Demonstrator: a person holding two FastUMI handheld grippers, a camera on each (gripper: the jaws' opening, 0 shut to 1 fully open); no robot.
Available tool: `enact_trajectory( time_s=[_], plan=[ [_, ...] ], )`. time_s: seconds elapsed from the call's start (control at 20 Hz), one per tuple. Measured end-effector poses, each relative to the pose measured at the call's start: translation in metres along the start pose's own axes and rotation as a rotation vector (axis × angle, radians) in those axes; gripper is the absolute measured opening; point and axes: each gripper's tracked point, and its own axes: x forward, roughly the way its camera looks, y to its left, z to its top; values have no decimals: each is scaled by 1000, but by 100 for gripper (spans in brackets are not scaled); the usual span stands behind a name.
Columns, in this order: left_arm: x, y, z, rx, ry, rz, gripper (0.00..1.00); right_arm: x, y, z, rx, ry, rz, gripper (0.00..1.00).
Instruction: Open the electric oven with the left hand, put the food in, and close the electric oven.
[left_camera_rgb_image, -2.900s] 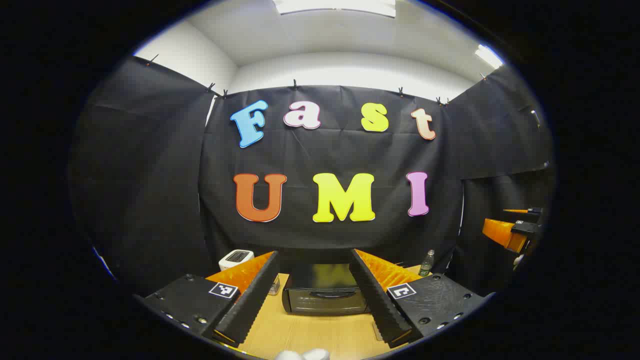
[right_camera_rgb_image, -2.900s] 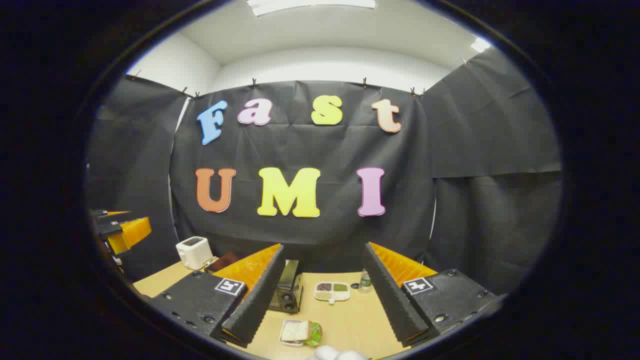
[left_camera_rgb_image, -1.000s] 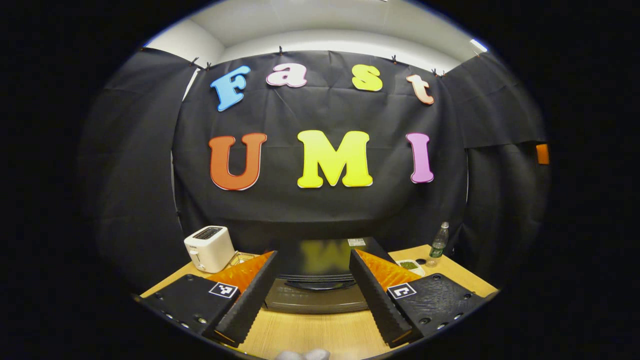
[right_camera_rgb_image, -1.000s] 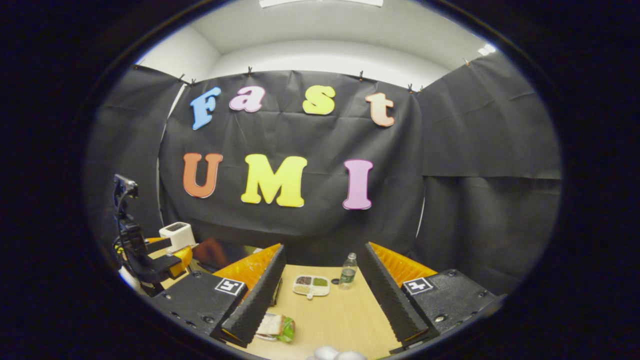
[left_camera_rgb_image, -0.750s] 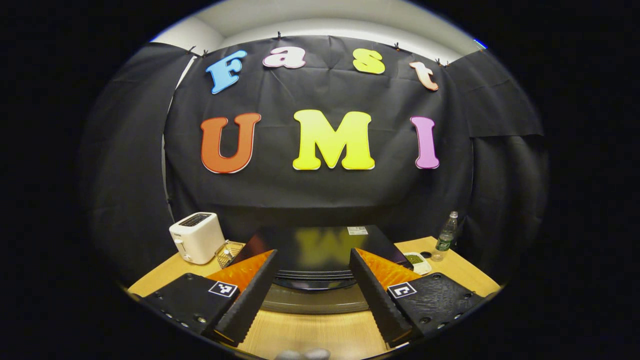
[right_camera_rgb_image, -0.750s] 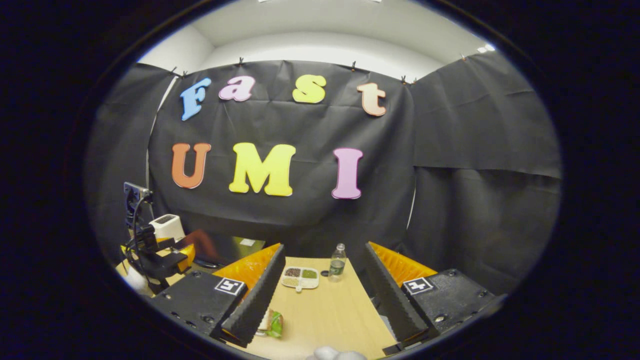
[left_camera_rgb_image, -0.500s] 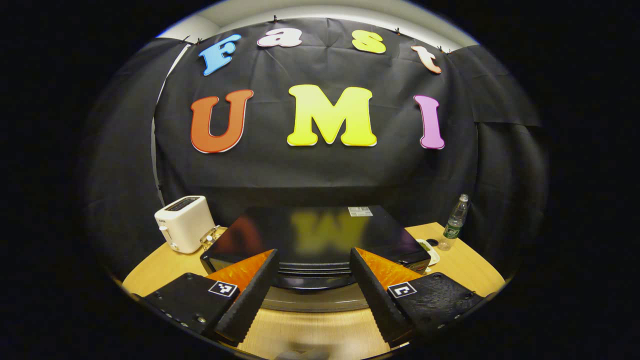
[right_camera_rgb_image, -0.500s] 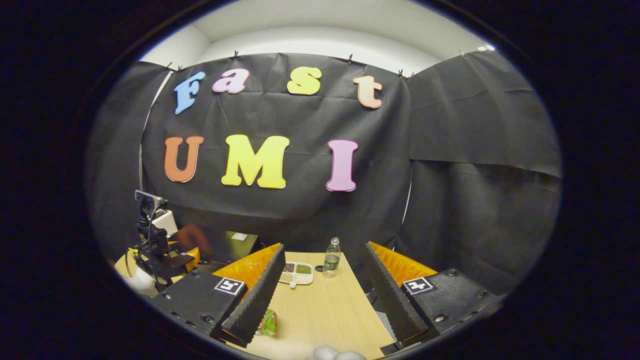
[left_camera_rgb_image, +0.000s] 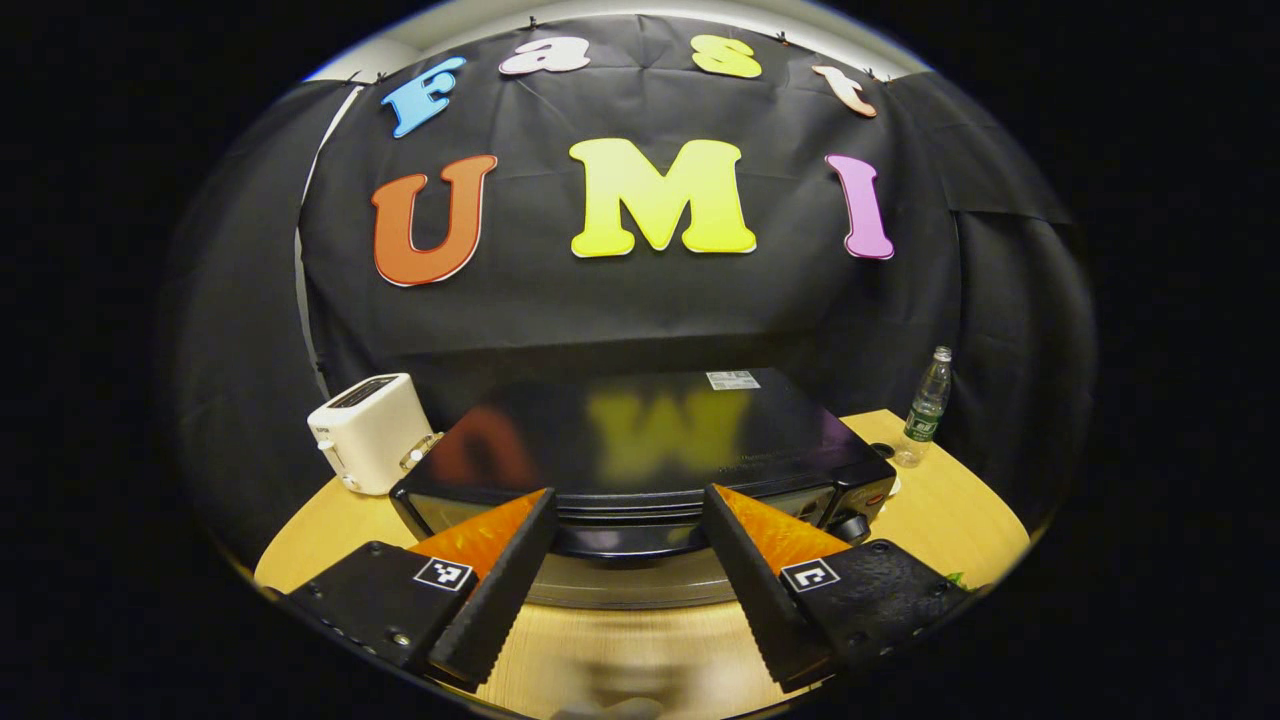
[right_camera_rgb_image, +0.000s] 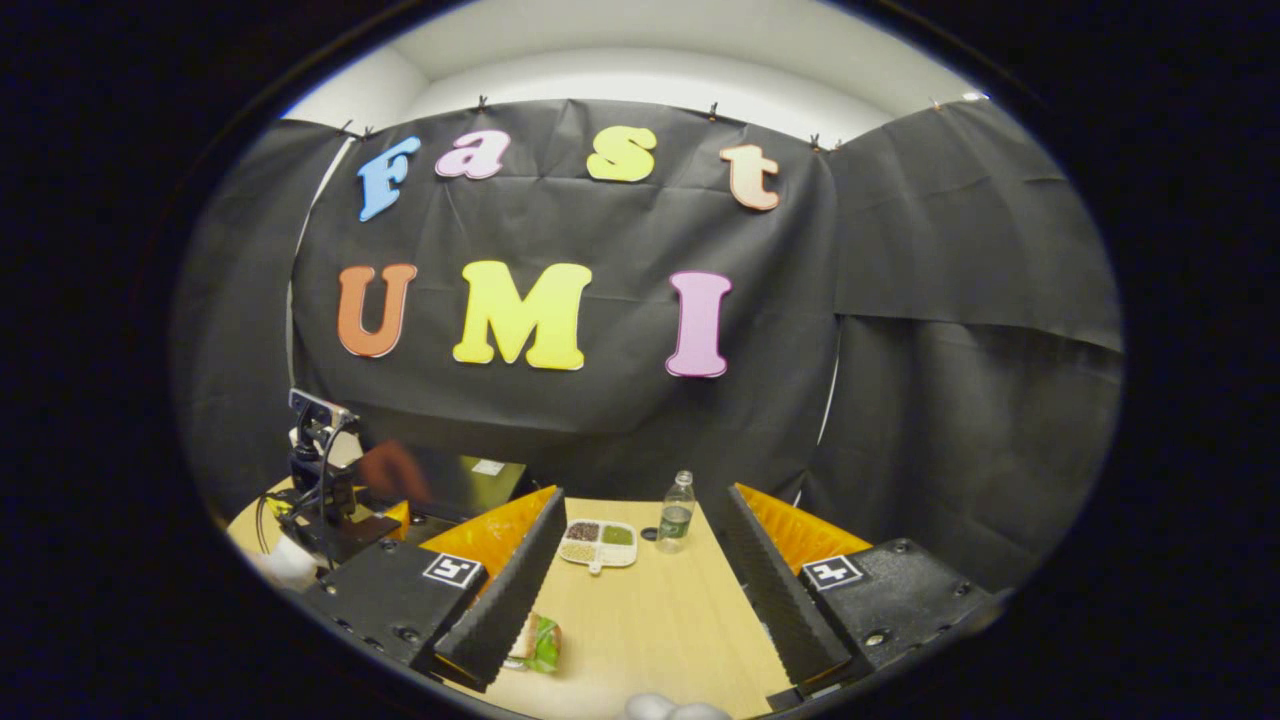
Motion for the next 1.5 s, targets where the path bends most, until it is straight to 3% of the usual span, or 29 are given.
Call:
enact_trajectory(
  time_s=[0.05, 0.5, 0.85, 1.5],
  plan=[
    [-2, 0, -1, 0, 1, 0, 97, 0, 0, -2, 5, 2, 1, 100],
    [-45, -2, -28, -1, 10, -6, 98, -8, 10, -14, 4, 16, 32, 100],
    [-82, 0, -84, -12, 86, -28, 98, -30, 20, -24, -19, 20, 43, 100],
    [-99, -2, -140, 4, 153, -41, 97, -60, 25, -74, -10, 104, 10, 100]
  ],
)
